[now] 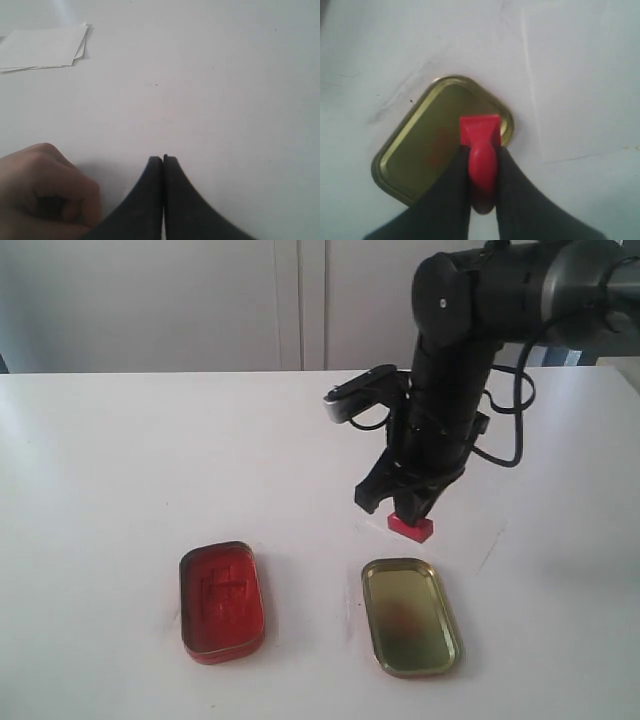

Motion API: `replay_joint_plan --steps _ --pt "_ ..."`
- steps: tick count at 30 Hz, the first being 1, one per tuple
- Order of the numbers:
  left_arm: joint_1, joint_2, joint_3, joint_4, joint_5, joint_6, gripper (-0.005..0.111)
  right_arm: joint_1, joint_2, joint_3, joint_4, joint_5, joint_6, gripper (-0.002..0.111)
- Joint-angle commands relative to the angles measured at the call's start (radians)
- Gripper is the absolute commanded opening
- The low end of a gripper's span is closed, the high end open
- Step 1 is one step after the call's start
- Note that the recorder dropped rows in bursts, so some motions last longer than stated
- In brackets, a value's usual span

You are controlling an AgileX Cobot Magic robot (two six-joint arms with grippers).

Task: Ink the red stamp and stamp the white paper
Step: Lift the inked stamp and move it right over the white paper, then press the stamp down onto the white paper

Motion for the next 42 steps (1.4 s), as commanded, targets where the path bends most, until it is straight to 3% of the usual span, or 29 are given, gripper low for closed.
replay_joint_plan --steps 1,9,22,42 --pt "-0.007 -0.004 0.007 -0.002 0.01 0.0 0.0 -0.071 -0.022 0.036 0.001 -0.031 -0.021 0.0" --pt "-0.007 -0.004 0.007 -0.002 0.01 0.0 0.0 -0.141 -0.022 0.036 -0.005 -0.058 -0.047 0.0" --pt "-0.007 -0.004 0.007 -0.002 0.01 0.0 0.0 -0.143 -0.022 0.124 -0.006 -0.229 -0.047 0.0" --pt "-0.007 -0.004 0.007 -0.002 0.01 0.0 0.0 -0.192 0.048 0.129 0.015 -0.348 -0.047 0.0"
